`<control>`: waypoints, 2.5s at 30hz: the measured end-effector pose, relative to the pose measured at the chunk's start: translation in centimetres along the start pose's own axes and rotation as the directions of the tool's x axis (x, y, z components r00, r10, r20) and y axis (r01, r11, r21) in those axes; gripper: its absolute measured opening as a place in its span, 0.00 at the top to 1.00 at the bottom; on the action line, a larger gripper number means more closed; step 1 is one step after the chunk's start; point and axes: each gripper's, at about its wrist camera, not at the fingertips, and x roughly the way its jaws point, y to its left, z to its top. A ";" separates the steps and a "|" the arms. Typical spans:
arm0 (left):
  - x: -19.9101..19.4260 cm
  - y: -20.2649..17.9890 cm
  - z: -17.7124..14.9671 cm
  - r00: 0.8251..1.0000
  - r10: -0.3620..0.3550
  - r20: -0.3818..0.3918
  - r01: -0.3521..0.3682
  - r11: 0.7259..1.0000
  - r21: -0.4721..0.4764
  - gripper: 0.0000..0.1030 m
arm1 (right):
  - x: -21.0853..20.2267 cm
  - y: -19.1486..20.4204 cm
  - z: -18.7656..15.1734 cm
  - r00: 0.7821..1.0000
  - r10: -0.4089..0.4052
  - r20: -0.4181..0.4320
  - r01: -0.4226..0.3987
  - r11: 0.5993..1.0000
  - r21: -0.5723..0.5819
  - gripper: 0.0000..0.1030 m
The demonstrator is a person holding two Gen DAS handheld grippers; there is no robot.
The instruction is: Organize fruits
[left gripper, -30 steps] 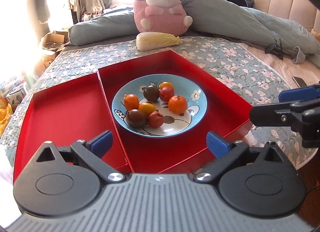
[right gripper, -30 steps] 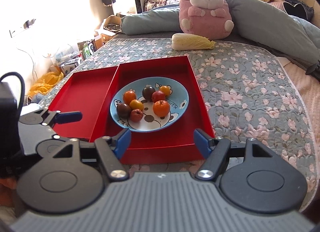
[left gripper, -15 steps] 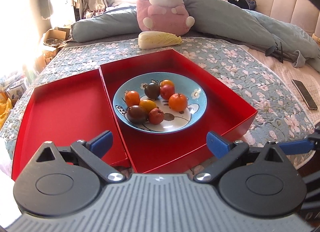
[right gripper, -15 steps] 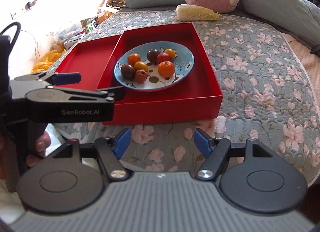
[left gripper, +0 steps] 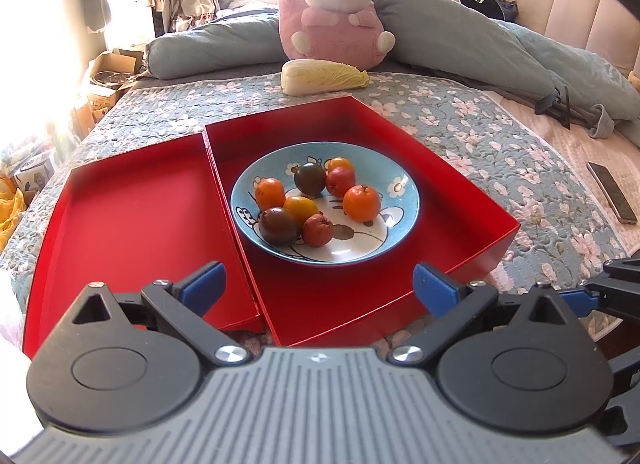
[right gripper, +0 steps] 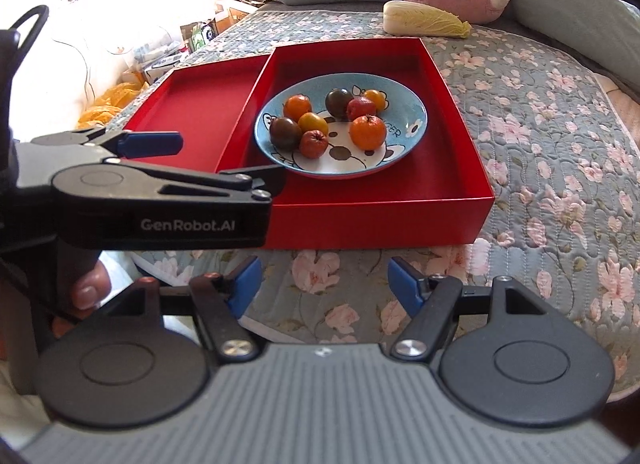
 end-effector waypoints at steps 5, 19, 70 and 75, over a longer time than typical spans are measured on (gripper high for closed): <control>0.0 0.2 0.0 1.000 0.003 -0.003 -0.003 1.000 -0.003 0.02 | 0.2 0.4 0.2 1.000 0.001 -0.004 -0.001 1.000 -0.013 0.30; 0.1 0.2 -0.1 1.000 0.006 -0.005 -0.006 1.000 -0.005 0.02 | 0.6 0.5 0.2 1.000 -0.005 -0.015 0.005 1.000 -0.021 0.30; 0.1 0.2 -0.1 1.000 0.005 -0.007 -0.005 1.000 -0.005 0.02 | 1.0 0.2 -1.2 0.999 -0.007 -0.038 0.007 1.000 -0.006 0.29; 0.1 0.2 -0.1 1.000 0.005 -0.009 -0.005 1.000 -0.004 0.02 | 1.1 0.1 -1.2 0.999 -0.007 -0.038 0.007 1.000 -0.004 0.29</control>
